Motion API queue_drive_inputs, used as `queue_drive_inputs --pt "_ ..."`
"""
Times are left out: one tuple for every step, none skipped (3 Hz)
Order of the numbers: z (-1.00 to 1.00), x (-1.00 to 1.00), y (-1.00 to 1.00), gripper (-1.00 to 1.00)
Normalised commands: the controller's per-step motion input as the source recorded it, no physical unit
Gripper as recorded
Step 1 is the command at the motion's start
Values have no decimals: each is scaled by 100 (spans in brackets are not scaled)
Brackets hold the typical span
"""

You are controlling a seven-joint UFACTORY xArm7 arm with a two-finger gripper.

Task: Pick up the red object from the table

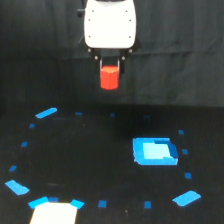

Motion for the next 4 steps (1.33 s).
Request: queue_drive_inputs --pt "33 -8 -5 -100" --pt "42 -9 1 -98" --pt "7 23 -19 -100" --pt "37 2 18 -100"
